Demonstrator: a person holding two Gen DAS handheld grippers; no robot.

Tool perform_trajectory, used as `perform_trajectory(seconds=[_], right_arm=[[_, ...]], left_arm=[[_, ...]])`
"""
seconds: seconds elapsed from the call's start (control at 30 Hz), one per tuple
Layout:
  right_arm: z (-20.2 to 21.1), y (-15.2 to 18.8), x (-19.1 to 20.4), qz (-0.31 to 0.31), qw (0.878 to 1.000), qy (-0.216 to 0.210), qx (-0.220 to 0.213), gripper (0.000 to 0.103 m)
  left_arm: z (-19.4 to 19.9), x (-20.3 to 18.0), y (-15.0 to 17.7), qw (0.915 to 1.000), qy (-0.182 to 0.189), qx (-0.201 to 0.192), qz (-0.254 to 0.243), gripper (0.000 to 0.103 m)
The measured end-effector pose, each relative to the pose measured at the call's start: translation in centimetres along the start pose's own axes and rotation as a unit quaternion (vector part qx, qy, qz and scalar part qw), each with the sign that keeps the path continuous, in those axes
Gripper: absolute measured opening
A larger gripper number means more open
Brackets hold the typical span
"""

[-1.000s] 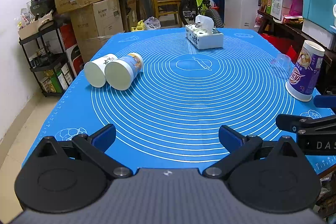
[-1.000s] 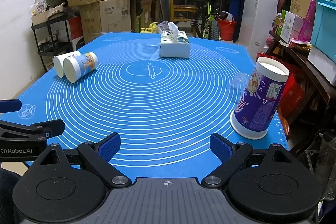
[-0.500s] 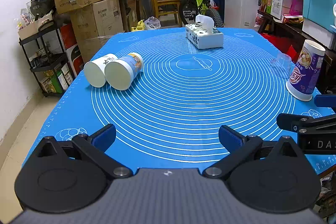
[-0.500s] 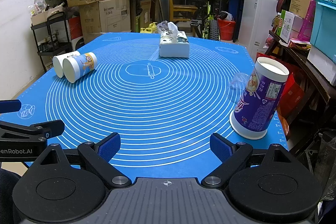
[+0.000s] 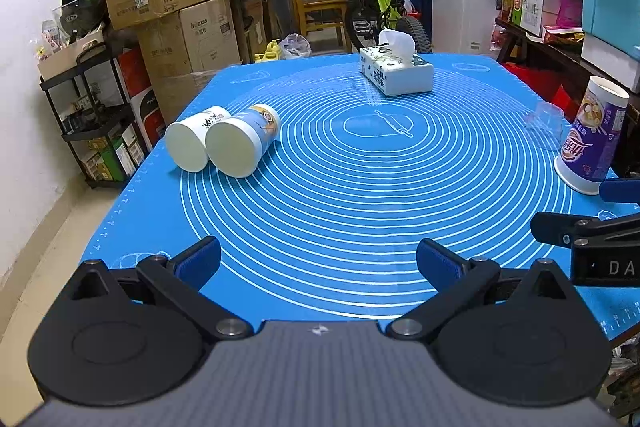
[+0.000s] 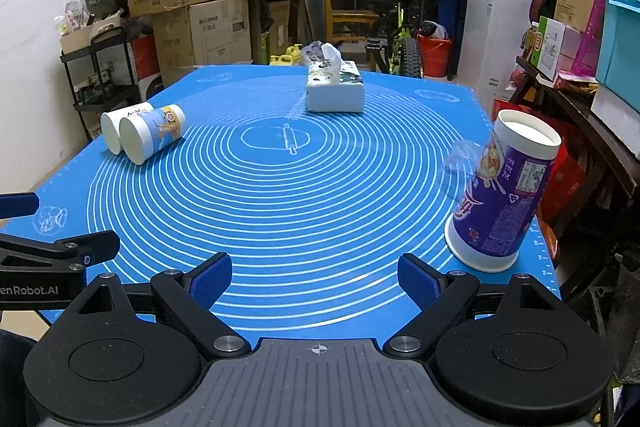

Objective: Flip cup upside down
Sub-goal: 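Close the left gripper around the blue-and-white cup lying on its side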

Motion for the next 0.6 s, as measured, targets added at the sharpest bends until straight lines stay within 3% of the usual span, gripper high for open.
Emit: perform_trajectory(seconds=[0.27,0.4,0.6], right_arm=[[-1.0,-1.4,0.0,-0.001,1.0,-0.003,-0.009,0.091],[-2.0,-2.5,-0.3,-0.004,1.0,0.0,-0.016,0.091],[-4.0,-4.0,-0.7,-0.006,1.0,0.005,-0.021,0.091]], left_arm=[[-1.1,0.5,-1.3,0.9996,-0.022,-0.013,-0.013,0.103],[-2.8,1.2,-2.6,0.9969,-0.063,-0.035,-0.03,0.103],[-6.8,2.4,-4.6,0.9865,-0.131,-0.068,-0.072,0.103]])
Point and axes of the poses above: each gripper's, at about its wrist camera, not at the fingertips, and z roughly against the way its jaws point, x to its left, y to its underside, the point moved 1 cm from there along -z, roughly the way its jaws point, and after that the axes turned 2 degrees about y, right-handed, at the moved point
